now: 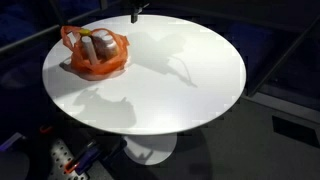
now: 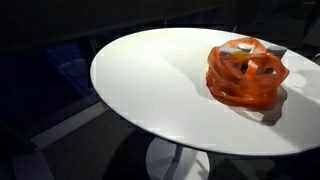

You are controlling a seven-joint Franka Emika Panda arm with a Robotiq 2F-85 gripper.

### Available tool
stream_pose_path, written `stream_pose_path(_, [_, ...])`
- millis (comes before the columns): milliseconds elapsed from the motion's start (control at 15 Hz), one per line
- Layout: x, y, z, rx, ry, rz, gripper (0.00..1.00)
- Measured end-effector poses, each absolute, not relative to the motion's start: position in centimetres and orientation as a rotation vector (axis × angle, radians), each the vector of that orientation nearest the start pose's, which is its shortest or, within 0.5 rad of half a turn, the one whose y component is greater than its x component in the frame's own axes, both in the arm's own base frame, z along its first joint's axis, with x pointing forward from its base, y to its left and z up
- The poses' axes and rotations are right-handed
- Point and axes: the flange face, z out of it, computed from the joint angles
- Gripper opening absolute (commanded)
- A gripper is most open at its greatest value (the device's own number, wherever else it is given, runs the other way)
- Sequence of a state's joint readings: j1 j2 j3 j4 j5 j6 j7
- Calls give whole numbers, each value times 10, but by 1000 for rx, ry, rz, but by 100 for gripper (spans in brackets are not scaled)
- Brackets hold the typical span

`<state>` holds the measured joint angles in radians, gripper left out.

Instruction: Remove the white roll on container from the plastic bag and put it on the table

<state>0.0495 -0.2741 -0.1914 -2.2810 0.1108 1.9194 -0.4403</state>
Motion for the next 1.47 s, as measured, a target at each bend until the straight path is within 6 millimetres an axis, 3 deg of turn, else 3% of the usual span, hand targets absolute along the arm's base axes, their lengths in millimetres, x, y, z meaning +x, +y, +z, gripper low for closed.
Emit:
stream_pose_path(667, [454,-53,455,-2944,-411,78,100])
stream_pose_path(1133, [462,-9,455,-2955,-538,94,100])
stream_pose_path(1467, [464,26,444,-2969,-671,137,100])
